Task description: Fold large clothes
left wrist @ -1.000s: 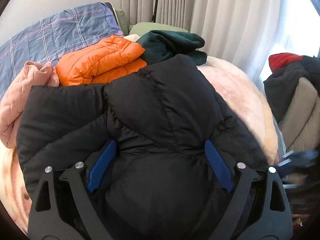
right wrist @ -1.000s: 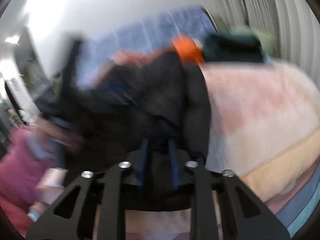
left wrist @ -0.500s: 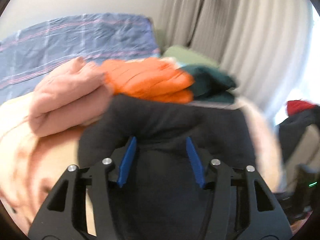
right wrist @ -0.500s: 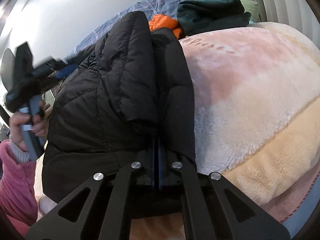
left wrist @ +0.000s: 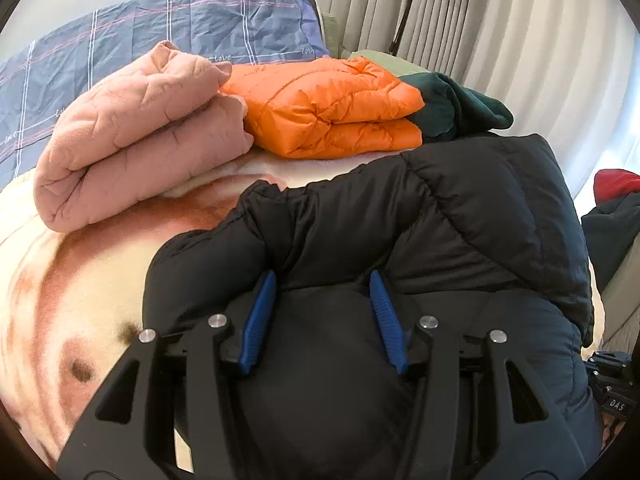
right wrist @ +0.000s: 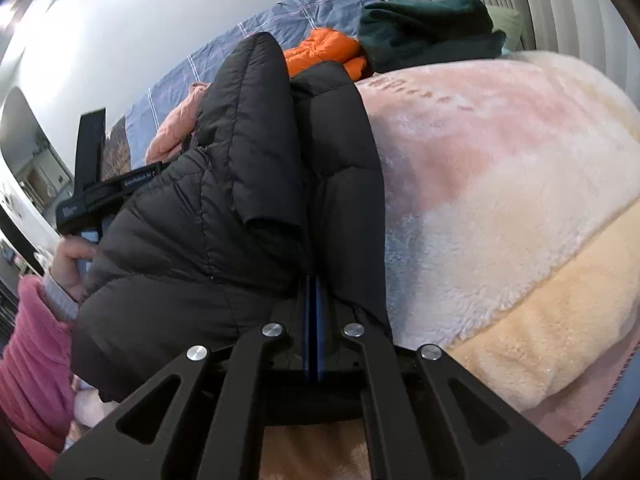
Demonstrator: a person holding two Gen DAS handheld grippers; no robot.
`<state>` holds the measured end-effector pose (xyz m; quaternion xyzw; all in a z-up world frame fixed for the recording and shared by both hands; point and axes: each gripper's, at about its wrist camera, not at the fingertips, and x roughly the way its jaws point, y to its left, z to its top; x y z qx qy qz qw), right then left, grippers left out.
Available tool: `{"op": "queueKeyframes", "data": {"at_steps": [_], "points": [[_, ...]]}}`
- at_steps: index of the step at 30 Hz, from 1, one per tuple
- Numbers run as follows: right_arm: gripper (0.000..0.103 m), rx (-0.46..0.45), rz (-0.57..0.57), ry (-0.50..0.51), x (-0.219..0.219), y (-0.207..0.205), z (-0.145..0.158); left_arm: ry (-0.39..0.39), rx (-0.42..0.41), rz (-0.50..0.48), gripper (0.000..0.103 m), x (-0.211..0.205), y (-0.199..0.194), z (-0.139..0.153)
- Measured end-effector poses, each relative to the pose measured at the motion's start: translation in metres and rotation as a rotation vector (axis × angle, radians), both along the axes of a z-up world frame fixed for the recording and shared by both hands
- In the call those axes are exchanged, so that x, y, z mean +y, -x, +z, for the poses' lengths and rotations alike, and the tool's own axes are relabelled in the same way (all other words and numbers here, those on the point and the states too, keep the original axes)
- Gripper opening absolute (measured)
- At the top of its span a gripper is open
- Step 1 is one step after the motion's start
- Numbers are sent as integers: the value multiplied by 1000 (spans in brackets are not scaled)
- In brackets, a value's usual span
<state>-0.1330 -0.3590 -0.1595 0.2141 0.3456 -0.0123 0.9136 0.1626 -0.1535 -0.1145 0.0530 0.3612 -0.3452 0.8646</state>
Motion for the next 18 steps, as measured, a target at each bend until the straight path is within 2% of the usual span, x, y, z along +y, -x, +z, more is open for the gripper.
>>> {"op": "queueKeyframes", "data": {"at_steps": [3,6,8,11,13,15,17,18], "points": [[0,-3,-7,-5,-1,0,-1,33,5,-1,51,7,2,-1],[0,-3,-10,-11,-1,1,-1,26,-10,14,50,9,8,10],[0,-3,-11,-15,-1,1,-2,37,-14,8,53,7,14,31],[0,-3,-9,-29,-3,1,-2,89,-72,-80,58,-5,28,67],[0,-2,-7,-36,-4,0,-1,53,-136,-152,71,-29,38,88],[0,-5,-6,-38,-4,0,-2,-15,-178,-218,76,-59,42,94],[0,-7,-4,-38,-5,1,-2,-111,-172,-258,79,-91,37,81],[0,-9,-4,-37,-5,2,-2,-193,-142,-252,84,-111,28,61]]}}
